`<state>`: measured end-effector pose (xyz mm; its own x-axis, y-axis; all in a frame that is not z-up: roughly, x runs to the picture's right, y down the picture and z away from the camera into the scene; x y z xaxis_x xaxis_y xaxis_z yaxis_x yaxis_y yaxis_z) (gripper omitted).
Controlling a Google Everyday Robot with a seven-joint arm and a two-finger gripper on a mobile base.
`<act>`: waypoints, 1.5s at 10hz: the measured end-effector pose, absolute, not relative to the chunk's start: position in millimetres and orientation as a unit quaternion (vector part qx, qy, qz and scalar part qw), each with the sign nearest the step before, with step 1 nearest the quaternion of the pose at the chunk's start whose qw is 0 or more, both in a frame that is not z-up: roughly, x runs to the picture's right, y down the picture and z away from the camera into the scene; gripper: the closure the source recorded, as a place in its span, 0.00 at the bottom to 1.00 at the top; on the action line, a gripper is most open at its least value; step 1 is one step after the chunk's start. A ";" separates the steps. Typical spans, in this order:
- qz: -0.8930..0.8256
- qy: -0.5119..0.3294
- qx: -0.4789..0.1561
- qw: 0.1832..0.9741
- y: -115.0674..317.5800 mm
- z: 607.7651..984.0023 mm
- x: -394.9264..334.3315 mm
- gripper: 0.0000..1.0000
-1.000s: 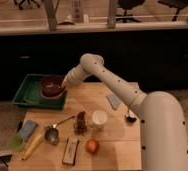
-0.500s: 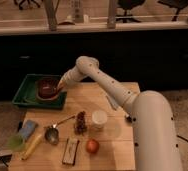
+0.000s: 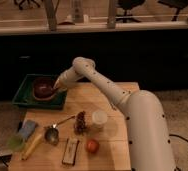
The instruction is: Stack bowls into tray
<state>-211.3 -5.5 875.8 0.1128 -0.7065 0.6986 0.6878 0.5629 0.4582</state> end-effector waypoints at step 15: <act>-0.454 -0.496 0.011 0.740 -18.4 883.1 -219.4 0.20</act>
